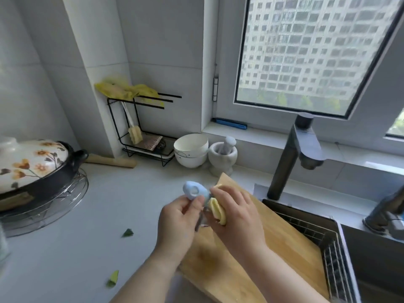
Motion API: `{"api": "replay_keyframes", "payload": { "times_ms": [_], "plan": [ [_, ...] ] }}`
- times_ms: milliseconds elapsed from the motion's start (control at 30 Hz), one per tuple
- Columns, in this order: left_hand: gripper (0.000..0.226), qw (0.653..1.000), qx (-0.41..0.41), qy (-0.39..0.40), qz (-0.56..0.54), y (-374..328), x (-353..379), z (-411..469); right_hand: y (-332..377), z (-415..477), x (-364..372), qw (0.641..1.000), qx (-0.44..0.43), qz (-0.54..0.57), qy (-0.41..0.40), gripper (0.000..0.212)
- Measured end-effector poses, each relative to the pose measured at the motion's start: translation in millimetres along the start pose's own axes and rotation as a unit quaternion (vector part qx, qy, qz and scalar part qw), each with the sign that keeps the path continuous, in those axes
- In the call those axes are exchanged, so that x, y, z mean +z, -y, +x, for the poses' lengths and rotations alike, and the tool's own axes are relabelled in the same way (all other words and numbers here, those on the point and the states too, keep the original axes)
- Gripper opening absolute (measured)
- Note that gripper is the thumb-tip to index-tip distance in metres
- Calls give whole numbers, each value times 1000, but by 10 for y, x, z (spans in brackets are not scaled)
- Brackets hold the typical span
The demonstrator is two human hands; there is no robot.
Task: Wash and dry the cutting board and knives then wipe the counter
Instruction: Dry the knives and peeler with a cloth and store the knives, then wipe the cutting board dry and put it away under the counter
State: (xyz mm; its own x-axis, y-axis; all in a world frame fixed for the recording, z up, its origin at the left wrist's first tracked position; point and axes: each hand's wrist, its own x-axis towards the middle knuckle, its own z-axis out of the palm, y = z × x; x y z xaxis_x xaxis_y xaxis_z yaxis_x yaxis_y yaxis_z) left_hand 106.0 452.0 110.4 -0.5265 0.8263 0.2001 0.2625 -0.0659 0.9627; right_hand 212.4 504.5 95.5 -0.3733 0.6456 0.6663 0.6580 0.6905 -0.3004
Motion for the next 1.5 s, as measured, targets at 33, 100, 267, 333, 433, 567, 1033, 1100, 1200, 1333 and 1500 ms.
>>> {"api": "replay_keyframes", "payload": {
  "times_ms": [33,100,267,333,433,567,1033,1100,1200,1333,1500],
  "plan": [
    [28,999,-10,-20,-24,66,-67,175,-5,47,59,1000,6,6,0,37],
    [26,994,-29,-56,-88,196,-195,548,-88,107,164,1000,31,-3,6,35],
    [25,977,-112,-65,-169,435,-379,1344,-276,216,411,982,167,13,92,38],
    [23,978,-126,-54,-159,526,-384,1601,-302,293,550,974,197,33,110,40],
    [21,983,-127,-37,-130,627,-368,1929,-271,424,707,967,180,23,182,38],
    [12,990,-105,-33,-83,638,-352,2284,-336,397,817,975,130,-13,180,28],
    [17,992,5,-57,110,337,-323,3016,-511,315,1016,993,25,-52,99,45],
    [20,987,2,-57,149,360,-323,3041,-527,312,1029,995,23,-53,78,36],
    [27,983,-4,-69,171,348,-316,3096,-566,284,1082,997,20,-46,51,26],
    [27,980,-32,-102,169,397,-445,3227,-603,273,1112,997,19,-47,56,27],
    [21,971,-81,-194,116,516,-744,3362,-601,288,1106,997,9,-47,65,30]
  ]
}}
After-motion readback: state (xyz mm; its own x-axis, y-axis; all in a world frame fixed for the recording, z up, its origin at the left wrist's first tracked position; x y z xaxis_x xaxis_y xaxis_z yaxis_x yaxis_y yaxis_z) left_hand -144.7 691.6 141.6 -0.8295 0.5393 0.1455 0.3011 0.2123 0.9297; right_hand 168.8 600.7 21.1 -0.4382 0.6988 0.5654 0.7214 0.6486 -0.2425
